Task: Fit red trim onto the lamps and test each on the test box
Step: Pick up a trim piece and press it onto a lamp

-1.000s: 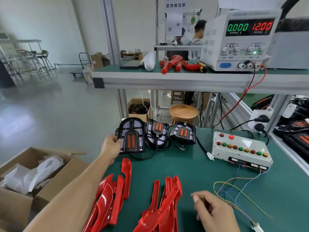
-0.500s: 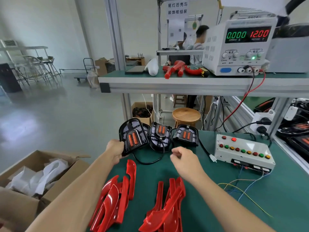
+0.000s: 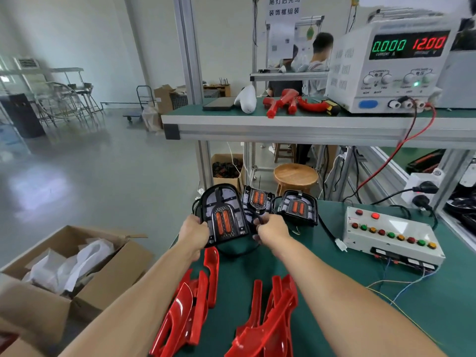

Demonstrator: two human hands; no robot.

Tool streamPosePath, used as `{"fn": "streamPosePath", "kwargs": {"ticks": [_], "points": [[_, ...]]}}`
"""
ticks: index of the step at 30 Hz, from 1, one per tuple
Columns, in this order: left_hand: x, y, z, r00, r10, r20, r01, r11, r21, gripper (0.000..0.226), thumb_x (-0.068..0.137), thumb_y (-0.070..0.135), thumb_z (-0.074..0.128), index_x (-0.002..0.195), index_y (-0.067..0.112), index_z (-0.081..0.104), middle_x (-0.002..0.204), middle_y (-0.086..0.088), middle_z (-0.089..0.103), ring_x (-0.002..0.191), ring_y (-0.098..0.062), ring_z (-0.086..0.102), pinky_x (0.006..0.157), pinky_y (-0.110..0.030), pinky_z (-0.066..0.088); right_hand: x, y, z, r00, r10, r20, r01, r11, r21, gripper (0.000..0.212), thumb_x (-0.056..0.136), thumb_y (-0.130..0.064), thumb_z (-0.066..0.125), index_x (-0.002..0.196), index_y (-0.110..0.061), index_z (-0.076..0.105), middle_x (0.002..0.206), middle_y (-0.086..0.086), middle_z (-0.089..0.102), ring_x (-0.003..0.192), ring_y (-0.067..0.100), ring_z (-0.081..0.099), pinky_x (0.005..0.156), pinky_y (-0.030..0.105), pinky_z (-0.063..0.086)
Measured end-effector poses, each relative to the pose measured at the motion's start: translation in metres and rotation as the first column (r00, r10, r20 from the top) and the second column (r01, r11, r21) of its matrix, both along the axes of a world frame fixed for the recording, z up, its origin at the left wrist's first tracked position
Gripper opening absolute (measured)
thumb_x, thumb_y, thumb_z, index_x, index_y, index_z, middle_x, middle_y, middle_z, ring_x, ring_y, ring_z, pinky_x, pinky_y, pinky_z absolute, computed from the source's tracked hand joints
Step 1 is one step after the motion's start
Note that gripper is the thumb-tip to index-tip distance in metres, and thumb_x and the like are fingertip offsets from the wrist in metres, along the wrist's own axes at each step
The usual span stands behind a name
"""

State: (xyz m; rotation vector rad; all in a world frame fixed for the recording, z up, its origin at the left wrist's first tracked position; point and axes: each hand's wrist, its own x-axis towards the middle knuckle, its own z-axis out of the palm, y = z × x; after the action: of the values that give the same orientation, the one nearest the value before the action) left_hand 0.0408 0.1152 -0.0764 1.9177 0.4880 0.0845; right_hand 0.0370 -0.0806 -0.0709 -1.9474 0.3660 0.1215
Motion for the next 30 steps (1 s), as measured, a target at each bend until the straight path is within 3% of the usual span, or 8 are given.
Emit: {"fn": "streamPosePath", "kwargs": {"ticks": [2, 5, 10, 13, 17, 22, 26, 30], "points": [[-0.005, -0.004, 0.003, 1.0, 0.002, 0.004, -0.002, 1.0, -0.014, 0.009, 0.1, 0.009, 0.047, 0.097, 0.006, 0.054, 0.085, -0.009, 0.052, 0.076, -0.023, 0.045, 0.063, -0.033, 0.037, -0.004, -0.003, 0.006, 0.998, -0.057, -0.009, 0.057, 0.955, 0.291, 0.03, 0.095, 0.007, 0.043, 0.09, -0.014, 0.065, 0.093, 0.011, 0.068, 0.068, 0.022, 0.067, 0.066, 0.033, 0.061], [-0.012, -0.018, 0.013, 0.999, 0.009, 0.036, -0.006, 0.995, -0.103, 0.018, 0.102, 0.008, 0.046, 0.085, 0.013, 0.048, 0.078, -0.008, 0.041, 0.068, -0.02, 0.036, 0.059, -0.032, 0.029, -0.017, -0.012, 0.024, 0.996, -0.086, -0.02, 0.08, 0.782, 0.618, 0.027, 0.099, 0.007, 0.045, 0.098, -0.011, 0.065, 0.065, 0.001, 0.068, 0.052, 0.011, 0.063, 0.051, 0.024, 0.057], [-0.03, -0.058, 0.046, 0.998, 0.0, 0.069, 0.032, 0.888, -0.458, 0.019, 0.106, 0.006, 0.043, 0.095, 0.007, 0.059, 0.087, -0.01, 0.059, 0.074, -0.018, 0.056, 0.071, -0.029, 0.044, -0.055, -0.037, 0.05, 0.966, -0.243, 0.088, 0.032, 0.45, 0.892, 0.023, 0.106, -0.003, 0.045, 0.104, -0.012, 0.066, 0.073, 0.0, 0.075, 0.06, 0.012, 0.069, 0.054, 0.021, 0.058], [-0.048, -0.085, 0.064, 0.997, -0.022, 0.072, 0.057, 0.84, -0.54, 0.019, 0.106, 0.005, 0.041, 0.109, 0.009, 0.059, 0.1, -0.011, 0.057, 0.092, -0.024, 0.046, 0.083, -0.038, 0.037, -0.08, -0.054, 0.067, 0.935, -0.324, 0.148, -0.057, 0.274, 0.96, 0.027, 0.106, -0.004, 0.043, 0.105, -0.014, 0.068, 0.073, -0.001, 0.069, 0.058, 0.008, 0.063, 0.051, 0.018, 0.054], [-0.09, -0.113, 0.086, 0.995, -0.058, 0.077, 0.095, 0.724, -0.684, 0.024, 0.104, -0.003, 0.039, 0.112, 0.0, 0.062, 0.106, -0.017, 0.071, 0.097, -0.033, 0.067, 0.095, -0.047, 0.055, -0.118, -0.075, 0.083, 0.907, -0.373, 0.193, -0.189, 0.046, 0.981, 0.025, 0.102, -0.005, 0.043, 0.107, -0.012, 0.067, 0.068, -0.001, 0.058, 0.048, 0.006, 0.048, 0.043, 0.015, 0.044], [-0.147, -0.136, 0.107, 0.977, -0.038, 0.21, 0.171, 0.728, -0.664, 0.024, 0.11, 0.006, 0.038, 0.113, -0.002, 0.06, 0.106, -0.014, 0.07, 0.096, -0.026, 0.062, 0.098, -0.047, 0.053, -0.166, -0.09, 0.095, 0.855, -0.451, 0.256, -0.298, -0.025, 0.954, 0.024, 0.082, -0.007, 0.054, 0.1, -0.013, 0.069, 0.061, -0.003, 0.045, 0.044, 0.008, 0.034, 0.038, 0.018, 0.03], [-0.188, -0.155, 0.12, 0.955, -0.169, 0.243, 0.294, 0.652, -0.699, 0.025, 0.109, 0.002, 0.037, 0.097, 0.001, 0.059, 0.081, -0.011, 0.074, 0.074, -0.027, 0.068, 0.082, -0.041, 0.057, -0.199, -0.096, 0.104, 0.832, -0.496, 0.247, -0.35, -0.125, 0.928, 0.024, 0.082, -0.007, 0.051, 0.088, -0.014, 0.074, 0.058, -0.004, 0.037, 0.045, 0.01, 0.028, 0.042, 0.022, 0.02], [-0.207, -0.172, 0.118, 0.944, -0.216, 0.249, 0.33, 0.633, -0.7, 0.023, 0.109, 0.004, 0.038, 0.115, -0.009, 0.057, 0.104, -0.022, 0.07, 0.093, -0.033, 0.065, 0.098, -0.053, 0.052, -0.236, -0.093, 0.095, 0.83, -0.495, 0.258, -0.386, -0.176, 0.905, 0.016, 0.078, -0.005, 0.058, 0.085, -0.015, 0.069, 0.061, -0.003, 0.038, 0.048, 0.012, 0.032, 0.042, 0.023, 0.03]]}}
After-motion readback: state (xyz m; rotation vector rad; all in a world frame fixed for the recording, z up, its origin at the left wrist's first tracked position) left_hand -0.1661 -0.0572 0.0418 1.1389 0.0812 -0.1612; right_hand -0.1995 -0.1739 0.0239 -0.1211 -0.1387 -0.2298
